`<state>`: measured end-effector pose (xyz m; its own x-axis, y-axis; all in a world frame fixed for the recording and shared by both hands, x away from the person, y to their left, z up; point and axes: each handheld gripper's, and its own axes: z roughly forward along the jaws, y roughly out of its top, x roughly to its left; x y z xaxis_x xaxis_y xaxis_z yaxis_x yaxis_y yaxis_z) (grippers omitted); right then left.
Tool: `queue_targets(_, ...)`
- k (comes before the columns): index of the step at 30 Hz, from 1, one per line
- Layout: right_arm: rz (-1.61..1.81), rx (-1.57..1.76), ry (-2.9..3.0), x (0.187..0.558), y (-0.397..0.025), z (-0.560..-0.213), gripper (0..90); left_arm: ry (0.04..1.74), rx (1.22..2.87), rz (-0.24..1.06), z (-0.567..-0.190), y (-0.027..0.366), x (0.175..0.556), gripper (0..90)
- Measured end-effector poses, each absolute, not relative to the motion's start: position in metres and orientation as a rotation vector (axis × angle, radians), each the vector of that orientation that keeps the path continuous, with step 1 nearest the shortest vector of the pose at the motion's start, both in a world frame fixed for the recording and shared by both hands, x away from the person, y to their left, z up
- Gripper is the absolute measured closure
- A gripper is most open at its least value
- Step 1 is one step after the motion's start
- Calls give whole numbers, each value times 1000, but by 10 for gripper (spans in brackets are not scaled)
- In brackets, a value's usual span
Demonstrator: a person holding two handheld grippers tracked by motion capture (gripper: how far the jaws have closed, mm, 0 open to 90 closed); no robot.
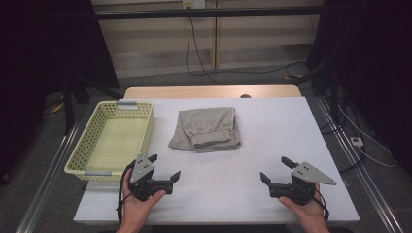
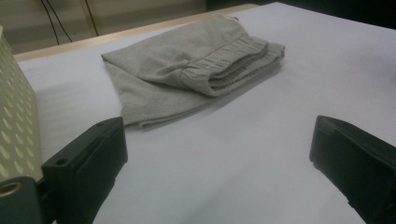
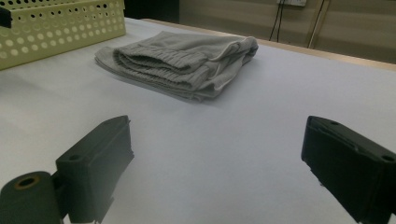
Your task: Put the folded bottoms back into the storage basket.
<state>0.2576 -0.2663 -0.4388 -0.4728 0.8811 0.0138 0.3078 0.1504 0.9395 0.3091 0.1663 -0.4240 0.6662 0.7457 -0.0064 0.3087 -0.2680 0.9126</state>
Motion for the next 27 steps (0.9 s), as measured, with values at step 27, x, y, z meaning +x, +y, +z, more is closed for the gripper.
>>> queue_targets(27, 1326, 1143, 1881, 261, -267, -442, 44, 835, 1909, 499, -423, 157, 320, 41)
